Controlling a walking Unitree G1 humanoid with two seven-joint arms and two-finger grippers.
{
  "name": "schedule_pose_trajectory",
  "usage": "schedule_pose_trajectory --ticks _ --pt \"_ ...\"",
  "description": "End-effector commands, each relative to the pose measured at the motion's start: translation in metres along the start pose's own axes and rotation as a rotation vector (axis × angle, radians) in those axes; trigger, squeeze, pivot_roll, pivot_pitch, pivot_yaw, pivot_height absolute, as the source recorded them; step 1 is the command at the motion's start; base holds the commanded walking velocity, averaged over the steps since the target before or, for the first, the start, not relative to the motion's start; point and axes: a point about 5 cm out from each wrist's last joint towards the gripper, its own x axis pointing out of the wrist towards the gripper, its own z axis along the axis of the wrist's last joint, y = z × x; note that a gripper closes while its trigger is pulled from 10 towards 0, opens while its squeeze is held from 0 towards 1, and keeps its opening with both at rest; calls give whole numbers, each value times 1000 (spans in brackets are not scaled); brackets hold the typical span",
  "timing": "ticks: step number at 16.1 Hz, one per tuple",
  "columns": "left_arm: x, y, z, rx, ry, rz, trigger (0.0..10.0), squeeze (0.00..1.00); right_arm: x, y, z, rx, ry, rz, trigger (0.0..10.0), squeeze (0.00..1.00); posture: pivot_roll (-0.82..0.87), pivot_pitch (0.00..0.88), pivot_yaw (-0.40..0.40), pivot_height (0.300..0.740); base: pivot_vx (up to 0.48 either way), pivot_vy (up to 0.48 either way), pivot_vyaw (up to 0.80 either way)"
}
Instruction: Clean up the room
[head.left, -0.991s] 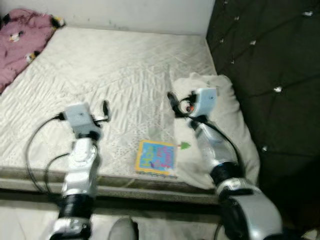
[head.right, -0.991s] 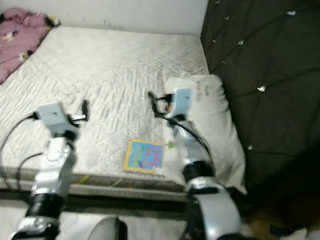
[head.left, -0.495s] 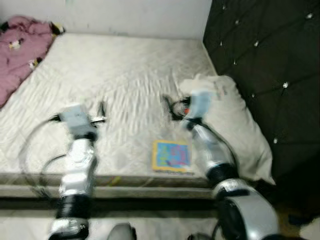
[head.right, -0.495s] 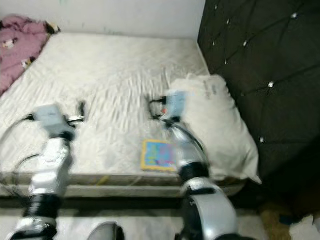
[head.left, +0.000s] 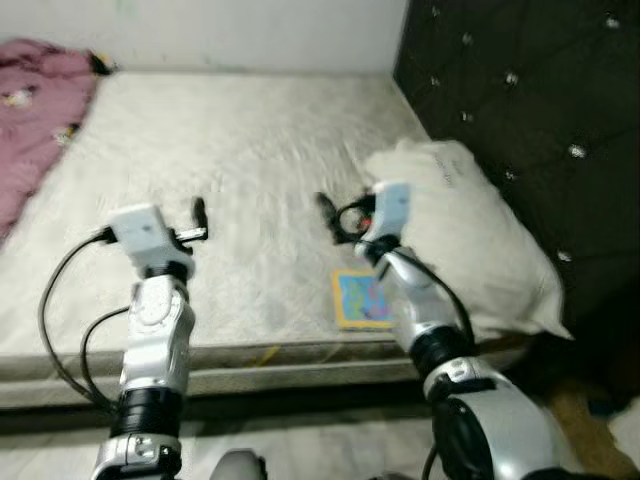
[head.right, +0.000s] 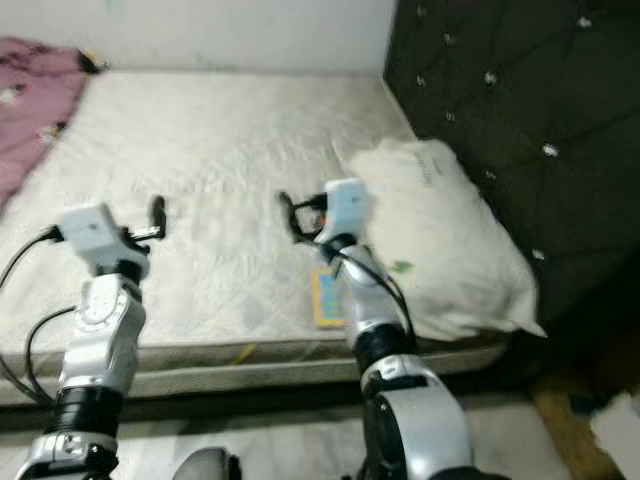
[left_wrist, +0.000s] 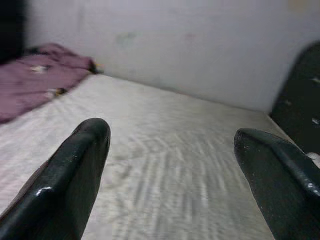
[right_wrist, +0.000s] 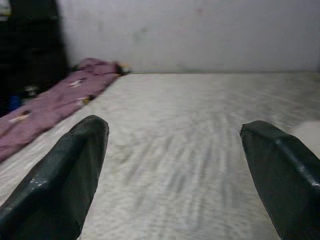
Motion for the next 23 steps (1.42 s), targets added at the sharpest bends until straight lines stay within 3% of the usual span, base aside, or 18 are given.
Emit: schedule_pose_trajectory --ticks 1,6,10,14,23 --pt "0 -8 0 3 2 -27 10000 0 -1 -11 4 -18 -3 -24 10000 0 100 0 -11 740 0 0 0" --pt "1 -4 1 -22 -7 -44 10000 0 -1 -10 3 -19 3 -18 10000 0 102 0 -12 740 0 58 0" --pt "1 -7 1 -32 0 -55 10000 0 -1 -10 2 -30 14 -22 10000 0 100 0 -12 740 0 480 -103" --pt "2 -8 0 -44 0 -59 10000 0 -1 -11 2 -28 12 -24 10000 0 98 0 -12 740 0 480 -800" --pt "3 -10 0 -52 2 -60 10000 0 -1 -11 1 -31 18 -23 10000 0 98 0 -16 740 0 480 0"
